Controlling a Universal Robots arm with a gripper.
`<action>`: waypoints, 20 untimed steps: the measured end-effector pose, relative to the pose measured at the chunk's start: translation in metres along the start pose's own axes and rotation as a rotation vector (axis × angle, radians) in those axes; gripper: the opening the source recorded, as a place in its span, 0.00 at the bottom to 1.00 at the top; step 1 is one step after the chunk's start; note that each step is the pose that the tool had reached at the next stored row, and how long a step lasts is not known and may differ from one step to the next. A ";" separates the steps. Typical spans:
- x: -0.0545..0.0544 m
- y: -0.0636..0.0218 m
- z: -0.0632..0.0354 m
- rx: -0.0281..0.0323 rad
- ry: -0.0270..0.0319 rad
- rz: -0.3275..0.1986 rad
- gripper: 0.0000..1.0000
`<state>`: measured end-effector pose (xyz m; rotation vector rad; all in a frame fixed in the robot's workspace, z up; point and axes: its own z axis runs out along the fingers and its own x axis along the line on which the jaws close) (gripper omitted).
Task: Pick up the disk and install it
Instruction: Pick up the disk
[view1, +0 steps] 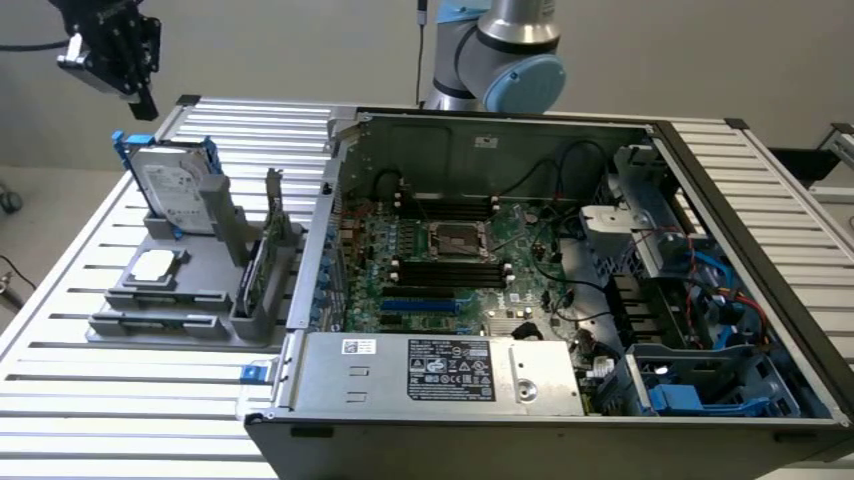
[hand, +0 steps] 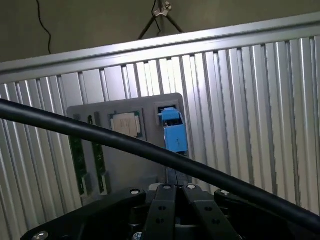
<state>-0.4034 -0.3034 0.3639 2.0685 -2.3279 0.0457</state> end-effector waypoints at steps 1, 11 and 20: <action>0.000 0.0000 0.0007 0.0005 -0.0022 -0.019 0.11; -0.001 0.0055 0.0034 0.0034 -0.0075 -0.110 0.11; -0.004 0.0209 0.0046 0.0043 -0.0076 -0.134 0.11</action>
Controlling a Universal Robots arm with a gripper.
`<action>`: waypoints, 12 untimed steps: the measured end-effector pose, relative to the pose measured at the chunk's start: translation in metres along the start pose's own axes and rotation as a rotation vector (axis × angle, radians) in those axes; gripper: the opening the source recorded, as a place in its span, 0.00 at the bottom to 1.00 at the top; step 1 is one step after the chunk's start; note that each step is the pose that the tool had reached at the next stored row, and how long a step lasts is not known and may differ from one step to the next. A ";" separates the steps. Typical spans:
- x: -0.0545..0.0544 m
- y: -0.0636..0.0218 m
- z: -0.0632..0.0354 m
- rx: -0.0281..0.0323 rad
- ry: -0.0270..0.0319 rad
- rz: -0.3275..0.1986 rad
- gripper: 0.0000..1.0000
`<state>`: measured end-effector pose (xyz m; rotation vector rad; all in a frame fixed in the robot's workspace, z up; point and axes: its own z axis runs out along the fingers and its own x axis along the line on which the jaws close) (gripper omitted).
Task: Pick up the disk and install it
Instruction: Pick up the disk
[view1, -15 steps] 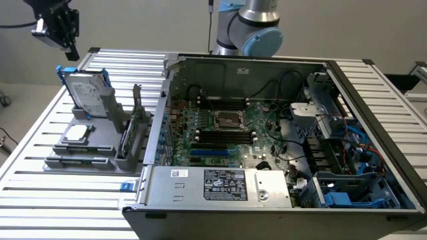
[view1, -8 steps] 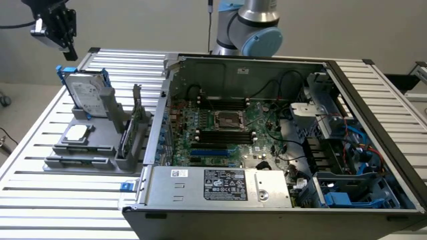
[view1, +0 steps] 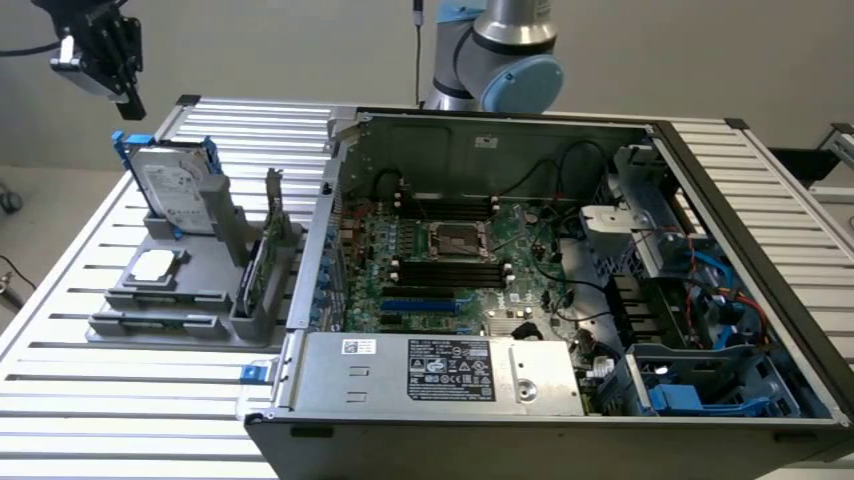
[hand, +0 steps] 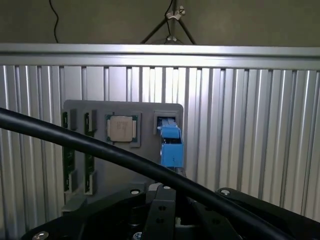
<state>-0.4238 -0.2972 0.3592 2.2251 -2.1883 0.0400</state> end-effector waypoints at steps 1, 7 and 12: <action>0.000 0.0017 0.0002 0.0001 0.0000 -0.003 0.11; -0.003 0.0104 0.0016 0.0007 0.0001 -0.023 0.11; -0.004 0.0126 0.0021 0.0007 0.0040 -0.031 0.11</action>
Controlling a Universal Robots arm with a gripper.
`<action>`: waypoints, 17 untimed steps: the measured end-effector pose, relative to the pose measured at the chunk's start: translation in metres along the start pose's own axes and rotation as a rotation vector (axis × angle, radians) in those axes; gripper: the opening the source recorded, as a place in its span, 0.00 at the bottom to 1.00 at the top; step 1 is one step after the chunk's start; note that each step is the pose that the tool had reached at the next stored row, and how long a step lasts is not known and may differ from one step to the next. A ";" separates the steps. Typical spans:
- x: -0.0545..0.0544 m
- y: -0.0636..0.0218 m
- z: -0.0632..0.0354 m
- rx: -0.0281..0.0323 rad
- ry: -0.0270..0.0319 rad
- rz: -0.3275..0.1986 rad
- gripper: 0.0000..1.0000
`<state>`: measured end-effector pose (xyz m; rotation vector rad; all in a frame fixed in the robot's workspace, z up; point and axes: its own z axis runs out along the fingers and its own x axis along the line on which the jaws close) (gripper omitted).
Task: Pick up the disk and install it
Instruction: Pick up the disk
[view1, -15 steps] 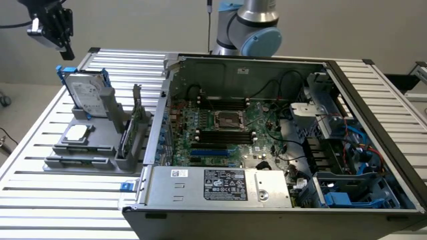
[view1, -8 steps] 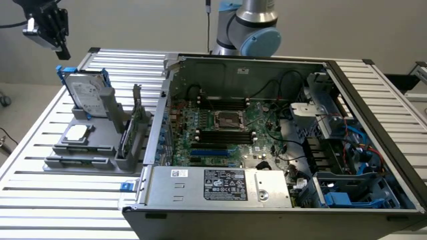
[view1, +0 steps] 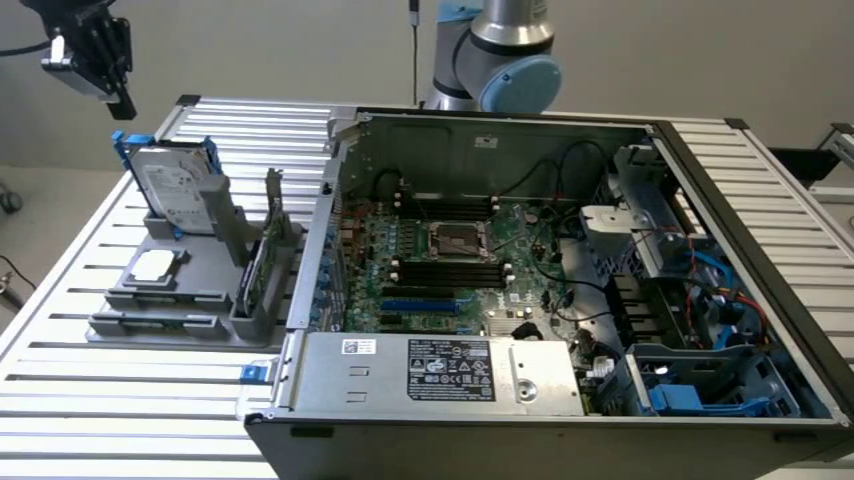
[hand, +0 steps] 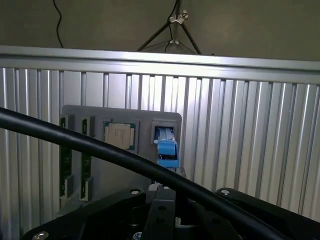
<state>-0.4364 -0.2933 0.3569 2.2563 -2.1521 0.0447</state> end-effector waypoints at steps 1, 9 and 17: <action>0.000 0.0000 0.0000 0.0000 0.0001 0.000 0.12; 0.001 -0.0033 0.0001 -0.0017 -0.0001 -0.001 0.42; 0.001 -0.0049 0.0096 -0.0022 -0.0001 -0.002 0.54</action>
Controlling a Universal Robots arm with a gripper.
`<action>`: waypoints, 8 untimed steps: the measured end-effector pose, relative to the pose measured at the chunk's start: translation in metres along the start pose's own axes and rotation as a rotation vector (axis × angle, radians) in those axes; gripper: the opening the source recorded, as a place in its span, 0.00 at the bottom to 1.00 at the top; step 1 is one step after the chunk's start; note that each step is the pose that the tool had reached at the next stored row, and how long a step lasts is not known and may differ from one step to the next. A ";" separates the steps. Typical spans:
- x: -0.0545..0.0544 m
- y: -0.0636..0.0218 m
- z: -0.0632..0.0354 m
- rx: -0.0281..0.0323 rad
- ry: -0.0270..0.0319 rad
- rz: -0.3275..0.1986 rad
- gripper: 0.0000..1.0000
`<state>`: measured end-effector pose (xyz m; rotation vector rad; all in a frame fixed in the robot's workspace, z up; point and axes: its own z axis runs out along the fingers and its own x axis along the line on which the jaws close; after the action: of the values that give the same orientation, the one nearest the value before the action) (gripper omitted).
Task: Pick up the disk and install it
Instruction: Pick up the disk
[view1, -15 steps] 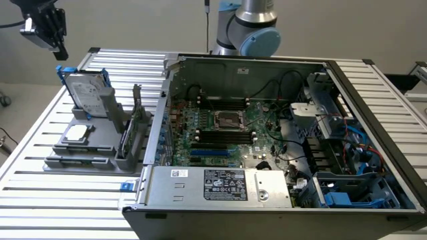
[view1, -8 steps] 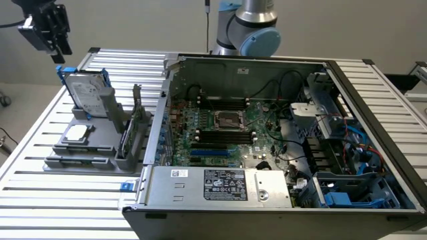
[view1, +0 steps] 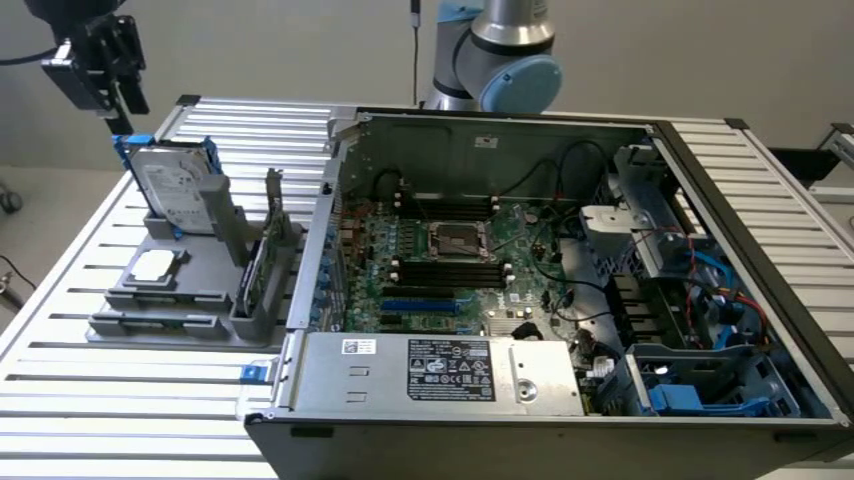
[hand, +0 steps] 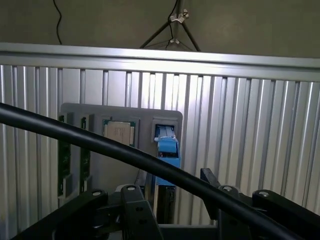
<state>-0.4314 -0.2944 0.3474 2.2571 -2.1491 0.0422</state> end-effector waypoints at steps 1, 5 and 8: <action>0.000 0.0000 0.0018 -0.0001 0.0000 0.000 0.54; 0.000 0.0000 0.0091 0.0001 0.0000 0.000 0.54; 0.001 0.0000 0.0144 -0.0001 0.0000 0.000 0.54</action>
<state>-0.4313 -0.2956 0.3330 2.2574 -2.1487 0.0421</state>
